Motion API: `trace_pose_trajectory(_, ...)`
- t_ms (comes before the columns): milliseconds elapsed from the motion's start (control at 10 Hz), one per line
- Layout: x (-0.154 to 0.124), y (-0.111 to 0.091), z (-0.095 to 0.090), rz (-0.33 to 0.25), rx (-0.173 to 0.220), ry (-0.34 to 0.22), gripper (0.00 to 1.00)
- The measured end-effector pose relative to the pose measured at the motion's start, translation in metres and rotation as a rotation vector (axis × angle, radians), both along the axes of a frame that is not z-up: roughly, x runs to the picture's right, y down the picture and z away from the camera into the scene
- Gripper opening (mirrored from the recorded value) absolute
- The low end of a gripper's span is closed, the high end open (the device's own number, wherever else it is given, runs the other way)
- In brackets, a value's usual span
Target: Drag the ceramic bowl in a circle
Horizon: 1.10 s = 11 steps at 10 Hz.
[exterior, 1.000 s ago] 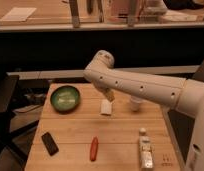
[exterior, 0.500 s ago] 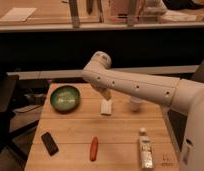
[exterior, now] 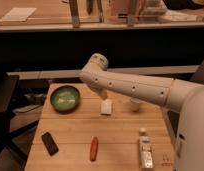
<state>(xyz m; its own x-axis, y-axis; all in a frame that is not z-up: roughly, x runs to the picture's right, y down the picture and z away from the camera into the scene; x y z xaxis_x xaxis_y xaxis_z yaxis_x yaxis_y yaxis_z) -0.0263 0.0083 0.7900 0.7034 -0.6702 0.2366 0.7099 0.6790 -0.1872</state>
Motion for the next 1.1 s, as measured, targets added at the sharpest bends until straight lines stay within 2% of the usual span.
trace_pose_trajectory(1100, -0.029, 0.004, 0.035, -0.066, 0.012, -0.106, 0.80)
